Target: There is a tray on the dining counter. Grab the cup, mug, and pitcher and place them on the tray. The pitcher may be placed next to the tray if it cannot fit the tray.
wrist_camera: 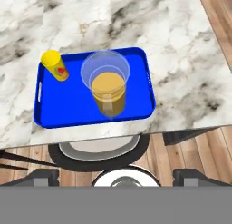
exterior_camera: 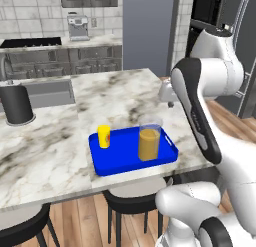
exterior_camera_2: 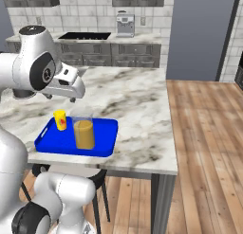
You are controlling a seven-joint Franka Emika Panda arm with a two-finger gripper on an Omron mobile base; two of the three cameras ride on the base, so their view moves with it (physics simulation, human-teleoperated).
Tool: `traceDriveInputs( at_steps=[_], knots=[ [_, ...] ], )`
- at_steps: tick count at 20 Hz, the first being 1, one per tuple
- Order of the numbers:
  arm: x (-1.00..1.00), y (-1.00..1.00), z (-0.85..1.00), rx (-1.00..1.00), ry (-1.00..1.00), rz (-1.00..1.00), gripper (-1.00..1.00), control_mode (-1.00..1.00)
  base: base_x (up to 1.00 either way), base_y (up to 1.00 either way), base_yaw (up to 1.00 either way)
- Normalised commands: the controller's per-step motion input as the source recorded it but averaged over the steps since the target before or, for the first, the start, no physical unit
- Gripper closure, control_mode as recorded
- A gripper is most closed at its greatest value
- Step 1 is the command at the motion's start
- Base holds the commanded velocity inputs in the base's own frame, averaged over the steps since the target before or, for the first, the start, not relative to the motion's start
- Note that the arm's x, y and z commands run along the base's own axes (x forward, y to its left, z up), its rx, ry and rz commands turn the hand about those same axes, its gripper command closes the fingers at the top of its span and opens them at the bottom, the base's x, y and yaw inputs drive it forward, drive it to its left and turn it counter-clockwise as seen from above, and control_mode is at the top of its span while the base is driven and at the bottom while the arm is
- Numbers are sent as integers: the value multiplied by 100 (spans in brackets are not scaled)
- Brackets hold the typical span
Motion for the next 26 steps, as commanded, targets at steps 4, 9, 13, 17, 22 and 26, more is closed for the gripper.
traceDriveInputs(
  at_steps=[4, 9, 13, 17, 22, 26],
  knots=[
    [-71, 0, -2, -1, 0, 0, -100, -100, 0, 0, 0],
    [-73, 0, 0, 0, 0, 0, -100, -100, 0, 0, 0],
    [-71, 0, 0, 0, 0, 0, -100, -100, 0, 0, 0],
    [-45, 0, -1, 0, 0, 0, -100, -100, 0, 0, 0],
    [-25, 0, -7, 0, 0, 0, -100, -100, 0, 0, 0],
    [-1, 13, -5, -1, 0, 0, -100, -100, 0, 0, 0]
  ],
)
